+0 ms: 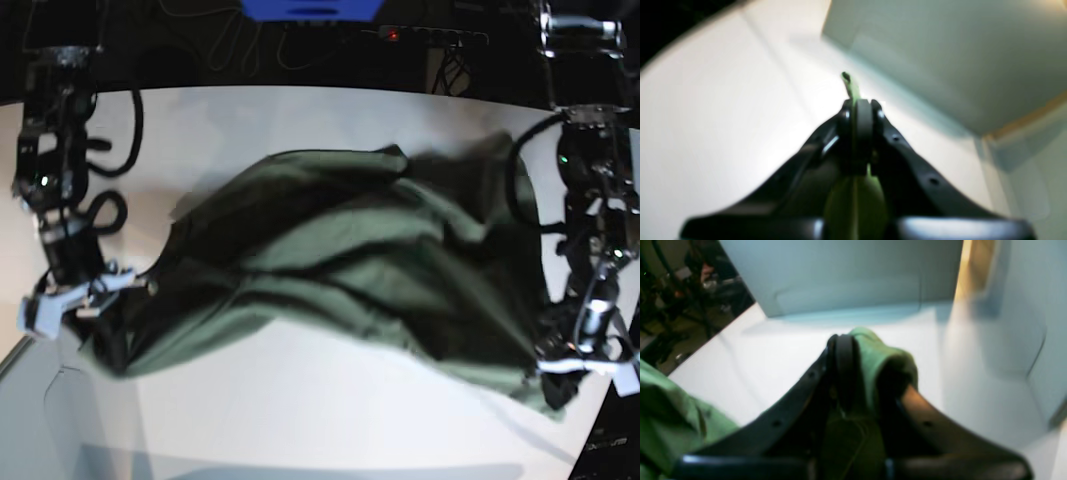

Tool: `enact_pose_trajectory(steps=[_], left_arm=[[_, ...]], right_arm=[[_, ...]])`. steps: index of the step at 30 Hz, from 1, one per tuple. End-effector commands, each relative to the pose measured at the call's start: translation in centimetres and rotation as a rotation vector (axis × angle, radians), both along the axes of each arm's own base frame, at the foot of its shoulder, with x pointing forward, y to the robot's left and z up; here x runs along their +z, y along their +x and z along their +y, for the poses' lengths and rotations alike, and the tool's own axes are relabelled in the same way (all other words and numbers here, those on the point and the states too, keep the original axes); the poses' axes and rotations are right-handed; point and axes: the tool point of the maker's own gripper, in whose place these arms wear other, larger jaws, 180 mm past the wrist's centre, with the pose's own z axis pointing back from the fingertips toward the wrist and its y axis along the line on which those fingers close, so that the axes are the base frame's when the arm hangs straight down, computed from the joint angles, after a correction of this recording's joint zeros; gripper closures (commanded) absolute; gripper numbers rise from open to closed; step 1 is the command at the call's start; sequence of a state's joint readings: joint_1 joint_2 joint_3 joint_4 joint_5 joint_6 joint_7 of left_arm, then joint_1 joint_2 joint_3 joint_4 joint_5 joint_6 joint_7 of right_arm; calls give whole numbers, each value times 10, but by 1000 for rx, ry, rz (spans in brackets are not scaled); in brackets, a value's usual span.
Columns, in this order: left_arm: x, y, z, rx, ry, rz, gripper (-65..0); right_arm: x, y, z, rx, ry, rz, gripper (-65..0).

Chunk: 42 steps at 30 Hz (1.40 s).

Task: Layout the t-shirt on the table in an organized manner, then fold the t-shirt properly
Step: 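Raise the shirt high with both grippers and swing it forward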

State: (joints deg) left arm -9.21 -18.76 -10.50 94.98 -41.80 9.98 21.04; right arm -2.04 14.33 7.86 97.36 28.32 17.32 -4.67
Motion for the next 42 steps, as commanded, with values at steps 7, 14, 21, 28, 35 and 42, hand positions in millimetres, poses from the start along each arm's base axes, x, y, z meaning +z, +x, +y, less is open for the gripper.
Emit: enact_pose_trajectory(steps=[7,14,21,28,35,42], left_arm=[[102,4,21,20,109,-240,-2],[180,-4,37,51,187,-410,-2],[228,-5,43,34,166,-509,-2],[252,-18,47,29,188,-562,-2],[300,-59,54,76,210,-719,-2],[323,-81,61,66,208,-782,-2]], right_arm=[[95,21,0,-1,5,-270,0],[141,21,16,10,61,-401,0],[166,20,16,-5,102,-473,0],[199,-6,6,-46,96,-584,0],[245,-28,7,-45,90,-744,0],[277,-46,3,-64,153,-919,0]])
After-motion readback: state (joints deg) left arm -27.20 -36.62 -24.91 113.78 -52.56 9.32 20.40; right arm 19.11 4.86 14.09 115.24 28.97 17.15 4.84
